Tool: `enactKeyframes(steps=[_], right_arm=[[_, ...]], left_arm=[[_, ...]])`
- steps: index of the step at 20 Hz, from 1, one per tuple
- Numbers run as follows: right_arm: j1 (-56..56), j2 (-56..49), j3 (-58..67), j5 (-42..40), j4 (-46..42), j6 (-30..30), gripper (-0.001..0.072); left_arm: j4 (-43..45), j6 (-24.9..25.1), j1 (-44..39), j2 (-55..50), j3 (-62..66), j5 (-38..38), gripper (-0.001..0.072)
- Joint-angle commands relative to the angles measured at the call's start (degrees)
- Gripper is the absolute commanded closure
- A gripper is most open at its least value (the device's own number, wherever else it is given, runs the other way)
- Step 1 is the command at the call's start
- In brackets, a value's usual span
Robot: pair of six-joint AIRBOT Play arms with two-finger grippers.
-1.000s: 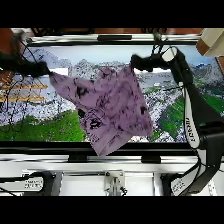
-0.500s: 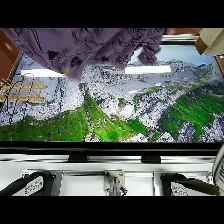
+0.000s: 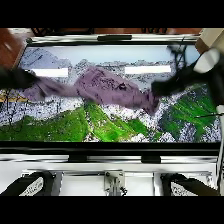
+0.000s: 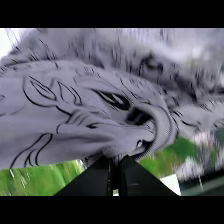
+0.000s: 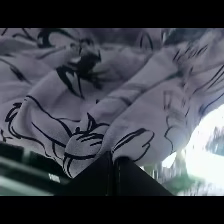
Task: Fold the shirts.
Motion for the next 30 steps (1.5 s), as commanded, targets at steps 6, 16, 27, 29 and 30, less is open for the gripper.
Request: enactKeyframes(steps=[6,16,27,29,30], right_arm=[[0.0,0.8,-22.6,6.3,-10.4,1.4,0.0637],[0.0,10.3,-22.6,5.7,-17.3,3.0,0.0317],[4.2,11.9,-17.1,-7.5,12.4,11.4,0.0244],[12.9,7.7,-17.1,-9.4,10.6,13.0,0.0244],[17.7,5.0,-17.1,-10.3,10.5,13.6,0.0241]], left_arm=[[0.3,1.8,-17.2,0.3,-18.3,-1.6,0.0653],[6.3,1.7,-19.5,-1.7,-18.3,4.9,0.0653],[17.9,4.7,-21.7,-8.7,-18.9,-0.2,0.0653],[22.0,4.6,-21.2,-8.6,-19.8,-4.8,0.0653],[21.9,4.6,-20.8,-8.3,-21.4,-5.9,0.0653]])
